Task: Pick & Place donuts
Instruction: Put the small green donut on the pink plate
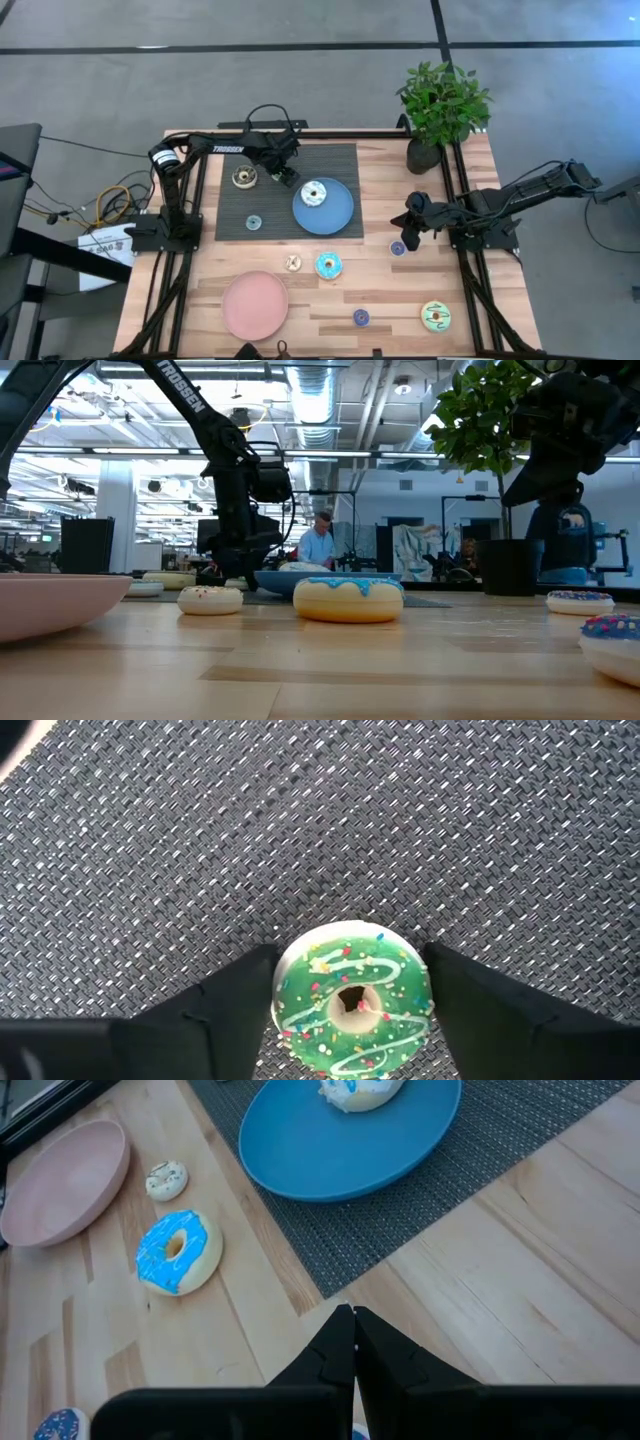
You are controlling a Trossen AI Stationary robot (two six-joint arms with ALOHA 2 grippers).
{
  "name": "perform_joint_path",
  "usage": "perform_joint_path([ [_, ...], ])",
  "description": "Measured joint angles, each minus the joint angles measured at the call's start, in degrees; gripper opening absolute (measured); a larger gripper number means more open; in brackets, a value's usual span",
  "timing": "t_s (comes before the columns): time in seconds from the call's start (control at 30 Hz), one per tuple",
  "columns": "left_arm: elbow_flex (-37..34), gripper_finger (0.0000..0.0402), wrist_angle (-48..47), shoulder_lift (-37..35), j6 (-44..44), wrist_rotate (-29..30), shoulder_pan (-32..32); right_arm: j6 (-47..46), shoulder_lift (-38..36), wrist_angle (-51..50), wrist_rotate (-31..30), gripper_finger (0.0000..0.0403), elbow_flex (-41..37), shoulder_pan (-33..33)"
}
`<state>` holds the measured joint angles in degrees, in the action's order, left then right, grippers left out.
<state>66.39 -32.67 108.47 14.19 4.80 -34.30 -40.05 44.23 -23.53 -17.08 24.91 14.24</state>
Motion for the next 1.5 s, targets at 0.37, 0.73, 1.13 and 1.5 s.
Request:
perform_joint_path([
  [0.37,3.5,0.0239,-7.2,-1.7,-1.1,4.0,0.1,0.0,0.0,0.0,0.0,0.0000,0.0,0.0],
  [0.73,6.3,0.0239,-18.7,-9.5,9.8,4.8,7.7,0.0,0.0,0.0,0.0,0.0000,0.0,0.0],
  [1.13,6.4,0.0239,-19.8,-22.0,38.5,13.9,36.2,0.0,0.0,0.0,0.7,0.0000,0.0,0.0],
  [1.5,1.1,0.0239,-24.4,-22.1,82.0,19.1,63.5,0.0,0.0,0.0,0.7,0.0000,0.0,0.0],
])
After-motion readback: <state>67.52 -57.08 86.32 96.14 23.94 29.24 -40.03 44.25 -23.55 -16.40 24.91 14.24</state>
